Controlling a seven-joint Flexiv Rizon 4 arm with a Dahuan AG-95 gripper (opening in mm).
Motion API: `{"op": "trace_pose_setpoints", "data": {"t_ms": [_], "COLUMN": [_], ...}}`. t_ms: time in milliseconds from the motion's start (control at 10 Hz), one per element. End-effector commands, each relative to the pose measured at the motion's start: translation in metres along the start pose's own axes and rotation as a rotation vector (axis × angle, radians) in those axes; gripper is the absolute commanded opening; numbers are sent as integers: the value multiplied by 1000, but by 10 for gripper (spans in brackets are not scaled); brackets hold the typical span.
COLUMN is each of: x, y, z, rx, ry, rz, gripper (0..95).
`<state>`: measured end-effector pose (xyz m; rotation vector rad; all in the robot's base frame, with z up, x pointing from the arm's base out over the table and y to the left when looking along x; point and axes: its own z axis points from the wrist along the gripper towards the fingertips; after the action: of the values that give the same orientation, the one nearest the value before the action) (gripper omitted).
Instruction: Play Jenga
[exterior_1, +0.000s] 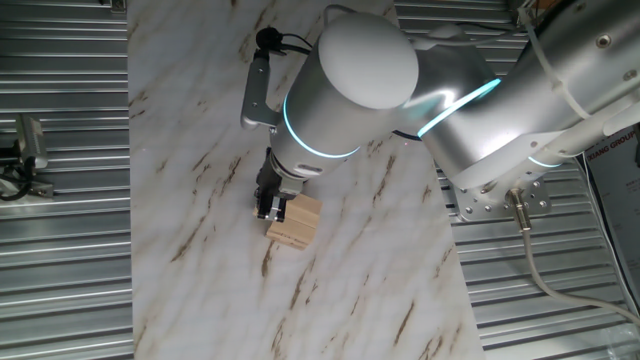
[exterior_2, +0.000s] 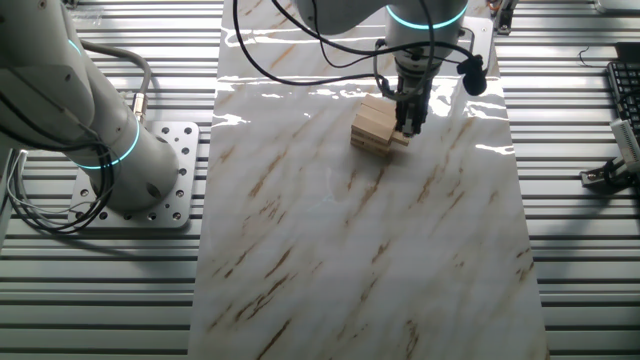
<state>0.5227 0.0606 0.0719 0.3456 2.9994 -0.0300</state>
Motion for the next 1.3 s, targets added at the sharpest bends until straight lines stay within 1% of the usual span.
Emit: {"op": "trace_pose_setpoints", "data": {"t_ms": [100, 600, 900, 1300], "x": [0, -1, -2, -2], "y": [0, -1, -2, -3], "z": [0, 2, 7, 8], "rx": [0, 0, -1, -2], "ry": [-3, -7, -18, -26], "rz": [1, 11, 25, 25], "gripper": [190, 190, 190, 190]}}
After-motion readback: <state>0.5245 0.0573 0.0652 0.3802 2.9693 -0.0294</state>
